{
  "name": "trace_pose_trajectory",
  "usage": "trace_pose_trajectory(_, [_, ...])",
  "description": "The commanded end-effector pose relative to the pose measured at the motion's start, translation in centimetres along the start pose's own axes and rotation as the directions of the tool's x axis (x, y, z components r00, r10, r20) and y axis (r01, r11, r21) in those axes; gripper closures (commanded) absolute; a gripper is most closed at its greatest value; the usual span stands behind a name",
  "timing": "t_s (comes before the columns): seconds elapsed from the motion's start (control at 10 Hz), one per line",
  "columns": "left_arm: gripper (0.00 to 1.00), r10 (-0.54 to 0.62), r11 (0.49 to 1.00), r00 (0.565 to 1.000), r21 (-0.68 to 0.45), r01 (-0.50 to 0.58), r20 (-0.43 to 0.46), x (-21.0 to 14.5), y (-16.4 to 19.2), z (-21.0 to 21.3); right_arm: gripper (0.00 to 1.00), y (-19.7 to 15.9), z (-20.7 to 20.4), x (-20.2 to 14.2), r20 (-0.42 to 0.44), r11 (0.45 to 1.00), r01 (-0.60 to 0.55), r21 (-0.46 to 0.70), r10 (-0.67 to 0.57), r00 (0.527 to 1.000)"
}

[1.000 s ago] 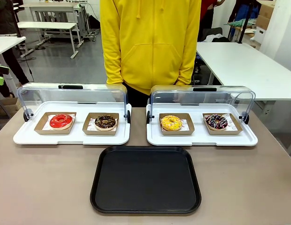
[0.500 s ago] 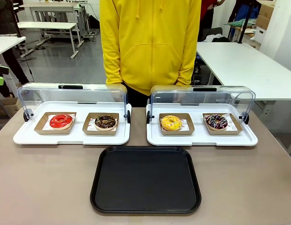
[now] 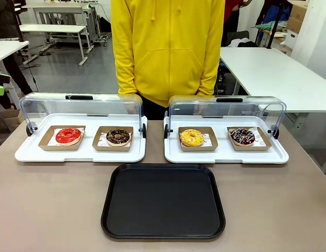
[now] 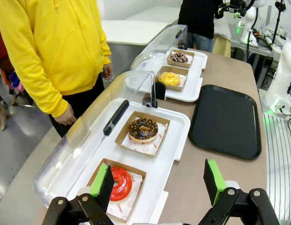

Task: Move the second donut from the left to the tray.
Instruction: Pick up the Paper togo box containing the Donut indicated by the person and place it on the Handle tray.

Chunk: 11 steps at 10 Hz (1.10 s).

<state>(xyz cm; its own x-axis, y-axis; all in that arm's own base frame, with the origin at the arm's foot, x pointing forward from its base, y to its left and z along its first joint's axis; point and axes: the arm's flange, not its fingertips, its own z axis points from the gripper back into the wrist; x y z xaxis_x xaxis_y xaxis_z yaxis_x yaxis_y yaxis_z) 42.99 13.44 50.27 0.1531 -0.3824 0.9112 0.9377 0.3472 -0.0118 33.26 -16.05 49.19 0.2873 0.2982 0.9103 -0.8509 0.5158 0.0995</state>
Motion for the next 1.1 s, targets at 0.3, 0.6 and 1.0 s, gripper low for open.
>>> trace_pose_trajectory(0.3, [0.00, -0.006, 1.000, 1.000, -0.007, 0.006, 0.019, 0.10, 0.00, 0.03, 0.00, -0.43, -0.11, 0.26, 0.030, 1.000, -0.027, -0.004, 0.027, 0.999])
trace_pose_trajectory(0.6, [0.00, -0.006, 1.000, 1.000, -0.007, 0.006, 0.019, 0.10, 0.00, 0.03, 0.00, -0.43, -0.11, 0.26, 0.030, 1.000, -0.027, -0.004, 0.027, 0.999])
trace_pose_trajectory(1.0, [0.00, -0.006, 1.000, 1.000, -0.007, 0.006, 0.019, 0.10, 0.00, 0.03, 0.00, -0.43, -0.11, 0.26, 0.030, 1.000, -0.027, -0.004, 0.027, 0.999])
